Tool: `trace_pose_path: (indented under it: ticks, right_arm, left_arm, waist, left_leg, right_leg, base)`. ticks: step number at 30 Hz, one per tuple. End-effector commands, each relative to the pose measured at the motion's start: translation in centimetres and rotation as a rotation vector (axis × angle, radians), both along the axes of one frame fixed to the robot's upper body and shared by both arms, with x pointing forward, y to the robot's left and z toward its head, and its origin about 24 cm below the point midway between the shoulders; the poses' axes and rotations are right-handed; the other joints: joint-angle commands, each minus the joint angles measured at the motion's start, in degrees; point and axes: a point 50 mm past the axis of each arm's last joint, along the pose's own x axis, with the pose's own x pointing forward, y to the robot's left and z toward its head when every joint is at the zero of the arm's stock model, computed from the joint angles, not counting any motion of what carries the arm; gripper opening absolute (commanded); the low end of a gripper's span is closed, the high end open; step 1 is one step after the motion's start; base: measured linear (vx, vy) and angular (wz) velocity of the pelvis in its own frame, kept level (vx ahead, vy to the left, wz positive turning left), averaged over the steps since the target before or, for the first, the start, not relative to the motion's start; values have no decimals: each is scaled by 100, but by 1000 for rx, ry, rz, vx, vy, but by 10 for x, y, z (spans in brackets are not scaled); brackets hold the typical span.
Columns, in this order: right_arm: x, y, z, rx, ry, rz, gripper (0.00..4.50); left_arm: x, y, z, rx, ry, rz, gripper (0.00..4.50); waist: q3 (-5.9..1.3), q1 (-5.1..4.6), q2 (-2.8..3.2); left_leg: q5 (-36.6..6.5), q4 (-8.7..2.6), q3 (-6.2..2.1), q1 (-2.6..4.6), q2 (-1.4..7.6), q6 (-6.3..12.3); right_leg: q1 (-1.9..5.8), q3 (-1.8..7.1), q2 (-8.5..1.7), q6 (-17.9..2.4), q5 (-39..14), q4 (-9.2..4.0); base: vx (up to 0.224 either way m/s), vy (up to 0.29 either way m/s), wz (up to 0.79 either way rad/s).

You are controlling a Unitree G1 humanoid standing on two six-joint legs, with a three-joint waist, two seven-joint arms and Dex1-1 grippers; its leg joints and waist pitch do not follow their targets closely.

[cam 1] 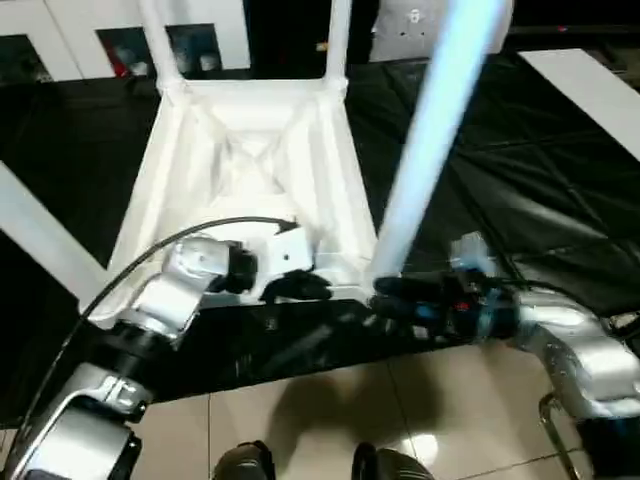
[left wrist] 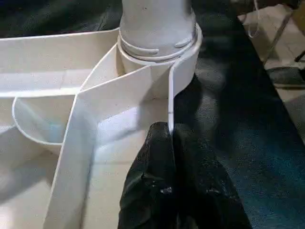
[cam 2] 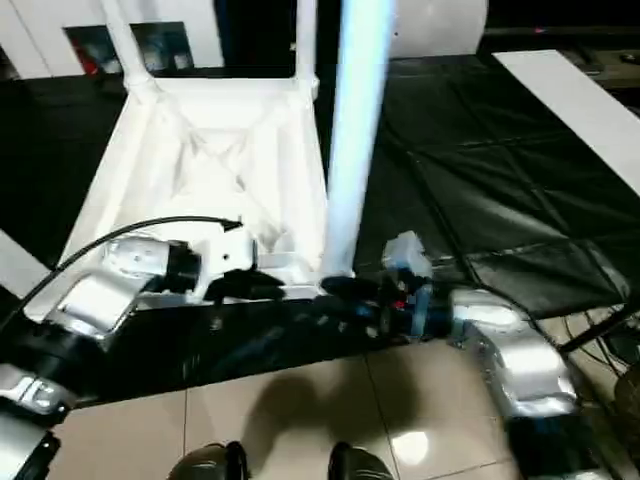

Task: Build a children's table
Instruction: Rotate leg to tighten

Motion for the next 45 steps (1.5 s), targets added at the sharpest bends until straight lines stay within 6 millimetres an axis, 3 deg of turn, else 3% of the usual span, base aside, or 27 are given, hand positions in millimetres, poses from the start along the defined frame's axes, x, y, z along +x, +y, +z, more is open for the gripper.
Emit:
trace_pose_path:
  ticks: [1,9,16,17,18,19,21,22,23,24,25,26,27,28,29,30,31,32,33,34,35,36,37,38,40,43,45]
  right_arm:
    - [-5,-2,5,15,-8,-8,165]
    - [-15,13,11,94,-29,-151,232]
    - [-27,29,4,9,-30,-247,289]
    - [-30,33,2,-9,-20,-250,293]
    - [-33,36,1,-20,-16,-253,314]
    - [-33,39,0,-17,-25,-273,314]
    - [-33,42,0,-11,-33,-292,338]
    - [-32,44,-1,-3,-33,-302,346]
    - [-32,45,-1,-2,-33,-304,358]
    - [-31,49,-1,6,-29,-310,369]
    - [-30,52,-2,8,-26,-315,377]
    - [-27,56,-2,6,-33,-320,382]
    - [-27,56,-2,6,-33,-320,382]
    - [-27,56,-2,5,-33,-321,390]
    - [-25,59,-1,4,-35,-327,416]
    - [-20,61,-1,-5,-47,-352,416]
    - [-16,63,0,-15,-46,-381,421]
    - [-10,64,1,-22,-55,-415,421]
    - [-9,64,1,-23,-56,-418,432]
    - [-4,64,3,-36,-76,-443,442]
    - [-2,64,3,-39,-81,-453,442]
    - [1,62,4,-37,-92,-474,442]
    - [4,60,5,-42,-112,-490,442]
    - [7,56,6,-64,-134,-514,442]
    - [10,52,6,-82,-149,-540,442]
    - [17,37,7,-121,-167,-650,442]
    - [17,33,7,-130,-173,-671,442]
  left_arm:
    - [10,8,15,-35,-68,83,0]
    - [-5,12,41,-275,-65,71,89]
    - [-24,31,43,-415,-104,409,143]
    - [-31,33,41,-464,-104,522,150]
    - [-36,35,39,-494,-102,598,172]
    - [-44,32,34,-524,-129,680,172]
    - [-51,29,31,-550,-159,760,194]
    - [-57,27,25,-558,-161,821,202]
    - [-58,27,25,-559,-162,828,211]
    - [-64,26,13,-508,-153,908,221]
    - [-69,25,6,-475,-147,953,231]
    - [-73,25,0,-464,-127,1018,239]
    - [-73,25,0,-464,-127,1018,239]
    - [-73,25,0,-464,-126,1025,247]
    - [-75,25,-1,-467,-119,1065,253]
    - [-75,25,0,-463,-128,1095,253]
    - [-75,26,0,-441,-139,1126,253]
    - [-77,25,1,-451,-155,1137,253]
    - [-78,25,1,-453,-157,1138,253]
    - [-81,27,3,-466,-166,1172,253]
    - [-82,27,4,-471,-169,1187,253]
    - [-85,28,5,-486,-166,1199,253]
    - [-89,32,3,-461,-168,1230,253]
    - [-93,36,1,-445,-174,1260,253]
    - [-96,40,0,-432,-184,1295,253]
    - [-106,55,-1,-409,-219,1434,253]
    - [-106,57,-1,-410,-221,1435,253]
  waist:
    - [-490,32,-67]
    - [-594,22,-37]
    - [-511,-4,89]
    - [-454,-3,38]
    - [-450,-40,104]
    - [-421,-21,107]
    - [-380,-110,234]
    - [-364,-151,238]
    - [-381,-161,315]
    - [-311,-176,340]
    - [-311,-163,320]
    - [-306,-109,250]
    - [-236,-6,-25]
    - [-279,7,-157]
    - [-349,62,-188]
    - [-300,116,-221]
    - [-340,134,-213]
    - [-396,185,-241]
    - [-343,183,-197]
    - [-386,222,-106]
    - [-427,177,-46]
    - [-525,65,130]
    - [-596,-33,254]
    - [-537,-88,203]
    - [-452,-97,84]
    - [-326,-159,-51]
    - [-328,-194,-54]
  left_leg:
    - [-876,-330,-184,62,382,551]
    - [-154,-251,-169,9,388,756]
    - [-996,-291,-197,13,409,318]
    - [-1149,-377,-356,-183,351,455]
    - [-1440,-375,-413,-139,347,603]
    - [-1450,-315,-549,-231,258,704]
    - [-2119,-421,-852,-269,444,450]
    - [-3164,-649,-1197,-198,694,230]
    - [-3593,-770,-1383,-137,802,133]
    - [-4224,-956,-1667,-66,850,35]
    - [-4301,-975,-1713,-63,795,35]
    - [-4129,-941,-1696,-166,543,89]
    - [-3005,-185,-1214,-377,-180,-17]
    - [-925,790,-828,-149,-332,152]
    - [-451,837,-823,-432,-358,246]
    - [-273,1046,-797,-547,-344,220]
    - [-471,1079,-823,-618,-320,235]
    - [-760,1023,-867,-611,-232,274]
    - [-867,764,-871,-407,-141,250]
    - [-457,335,-835,-245,13,393]
    - [-152,126,-815,-141,133,507]
    - [643,-81,-986,137,503,991]
    - [1492,13,-1170,360,761,1269]
    - [1395,-51,-1170,247,804,1290]
    - [-369,-63,-915,15,488,952]
    - [-1768,-156,-717,33,368,292]
    - [-2008,-168,-677,91,358,95]
  right_leg:
    - [295,338,-581,-1087,-1623,-389]
    - [292,312,-533,-1427,-420,-184]
    - [258,300,-511,-1135,-1628,-348]
    - [383,149,-603,-1173,-1761,-263]
    - [358,55,-647,-1053,-2471,-382]
    - [430,-64,-766,-1103,-2752,-427]
    - [442,-319,-563,-932,-2632,-371]
    - [442,-288,-399,-768,-2282,-125]
    - [436,-268,-313,-841,-1856,114]
    - [311,-179,-145,-833,-1542,467]
    - [280,-97,-92,-809,-1489,596]
    - [279,127,-124,-912,-1650,602]
    - [154,415,-649,-893,-3614,-341]
    - [122,439,-1122,-252,-5470,-914]
    - [425,487,-1143,173,-5329,-808]
    - [409,380,-1299,820,-5204,-804]
    - [530,405,-1404,986,-4733,-693]
    - [672,515,-1517,714,-3636,-557]
    - [706,736,-1302,-288,-2944,-526]
    - [744,498,-940,-1176,-1978,-442]
    - [697,327,-761,-1381,-1459,-360]
    - [487,59,-351,-1247,-547,-63]
    - [176,57,-261,-970,-37,168]
    - [217,99,-309,-876,-40,156]
    - [439,243,-654,-1144,-430,-93]
    - [424,278,-724,-996,-2335,-353]
    - [370,284,-709,-732,-3009,-447]
  base:
    - [0,0,0]
    - [0,0,0]
    - [0,0,0]
    - [0,0,0]
    - [0,0,0]
    - [-36,-17,32]
    - [-26,-26,44]
    - [-16,-37,53]
    - [-17,-81,64]
    - [-17,-81,64]
    - [-14,-123,74]
    - [-27,-162,75]
    - [-27,-162,75]
    - [-52,-206,73]
    - [-6,-168,57]
    - [-6,-168,57]
    - [6,-94,46]
    - [-28,-43,43]
    - [-28,-43,43]
    - [-31,8,25]
    - [-17,57,13]
    - [-17,57,13]
    - [8,86,7]
    - [-5,85,0]
    - [-22,77,-3]
    - [-60,30,-1]
    - [-58,-1,3]
